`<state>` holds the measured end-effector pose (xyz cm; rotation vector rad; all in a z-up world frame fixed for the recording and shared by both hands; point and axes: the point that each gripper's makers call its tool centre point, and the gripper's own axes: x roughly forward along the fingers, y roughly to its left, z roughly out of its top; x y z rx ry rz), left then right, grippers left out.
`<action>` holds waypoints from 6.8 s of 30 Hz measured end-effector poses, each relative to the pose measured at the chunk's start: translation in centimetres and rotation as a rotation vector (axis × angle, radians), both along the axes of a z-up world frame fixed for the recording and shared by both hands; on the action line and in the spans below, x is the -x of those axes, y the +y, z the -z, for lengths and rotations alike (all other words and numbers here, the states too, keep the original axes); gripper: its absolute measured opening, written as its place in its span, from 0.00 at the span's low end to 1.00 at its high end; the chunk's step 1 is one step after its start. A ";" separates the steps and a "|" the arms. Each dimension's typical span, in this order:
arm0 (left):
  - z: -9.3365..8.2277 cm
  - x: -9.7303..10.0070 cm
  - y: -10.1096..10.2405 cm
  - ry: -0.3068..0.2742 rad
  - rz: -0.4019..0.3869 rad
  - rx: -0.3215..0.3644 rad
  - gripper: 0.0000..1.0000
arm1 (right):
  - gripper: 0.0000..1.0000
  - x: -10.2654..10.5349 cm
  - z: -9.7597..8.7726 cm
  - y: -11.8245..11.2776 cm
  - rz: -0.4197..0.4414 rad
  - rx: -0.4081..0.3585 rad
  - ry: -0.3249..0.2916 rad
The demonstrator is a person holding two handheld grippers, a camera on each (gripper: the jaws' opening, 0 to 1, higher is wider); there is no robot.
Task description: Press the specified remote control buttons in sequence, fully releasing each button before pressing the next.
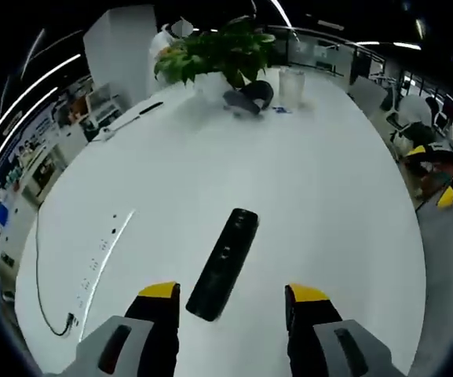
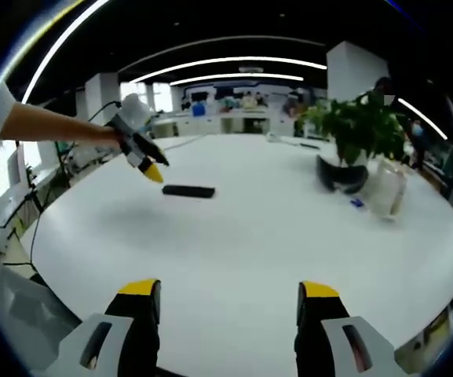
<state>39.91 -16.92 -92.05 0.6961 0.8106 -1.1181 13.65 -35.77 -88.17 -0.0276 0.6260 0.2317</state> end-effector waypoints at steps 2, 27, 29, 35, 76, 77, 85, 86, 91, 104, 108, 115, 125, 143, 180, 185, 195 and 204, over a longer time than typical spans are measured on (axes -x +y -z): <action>0.8 -0.3 -0.4 -0.006 0.012 -0.008 0.55 | 0.69 0.0 0.1 0.0 -0.003 0.003 0.007; 6.0 -1.9 -0.2 0.134 0.140 -0.163 0.64 | 0.68 0.2 0.7 0.1 -0.020 0.025 0.034; 5.9 -1.9 -0.2 0.136 0.142 -0.170 0.63 | 0.67 0.2 0.7 0.2 -0.022 0.025 0.033; 5.9 -2.0 -0.1 0.138 0.150 -0.187 0.60 | 0.67 0.2 0.6 0.2 -0.023 0.022 0.030; 5.9 3.6 0.5 0.120 0.166 -0.349 0.23 | 0.65 0.0 -0.6 0.1 -0.006 -0.036 -0.022; 5.9 3.7 0.5 0.120 0.163 -0.347 0.23 | 0.65 0.0 -0.6 0.1 -0.005 -0.037 -0.023; 6.0 6.0 0.3 0.124 0.136 -0.345 0.23 | 0.64 0.0 -0.7 0.4 -0.019 -0.052 -0.025; 6.0 6.2 0.3 0.124 0.135 -0.345 0.23 | 0.64 0.1 -0.7 0.5 -0.022 -0.054 -0.027; 6.0 7.5 0.2 0.134 0.120 -0.353 0.23 | 0.63 0.1 -0.9 0.6 -0.028 -0.063 -0.033; 5.9 10.6 0.1 0.136 0.118 -0.385 0.23 | 0.59 0.1 -1.2 0.5 -0.020 -0.085 -0.049; 5.9 12.0 0.1 0.136 0.133 -0.392 0.23 | 0.57 0.1 -1.2 0.6 -0.022 -0.089 -0.043; 5.9 13.3 0.1 0.134 0.112 -0.355 0.23 | 0.54 0.2 -1.3 0.7 -0.025 -0.095 -0.047; 5.8 16.0 -0.1 0.131 0.110 -0.350 0.23 | 0.49 0.3 -1.5 0.9 -0.024 -0.112 -0.047; 5.8 19.2 -0.6 0.137 0.069 -0.324 0.23 | 0.32 0.6 -1.0 1.2 -0.031 -0.111 -0.014; 5.7 27.6 -1.8 0.130 0.035 -0.272 0.23 | 0.00 2.7 0.8 3.3 -0.131 -0.183 0.184; 5.7 28.4 -1.9 0.130 0.016 -0.263 0.23 | 0.00 3.9 1.8 4.6 -0.181 -0.185 0.284; 5.6 29.7 -2.3 0.116 -0.066 -0.156 0.23 | 0.00 4.3 1.9 6.8 -0.278 -0.245 0.387; 5.5 30.5 -2.6 0.093 -0.110 -0.060 0.23 | 0.00 1.4 3.8 7.5 -0.265 -0.231 0.497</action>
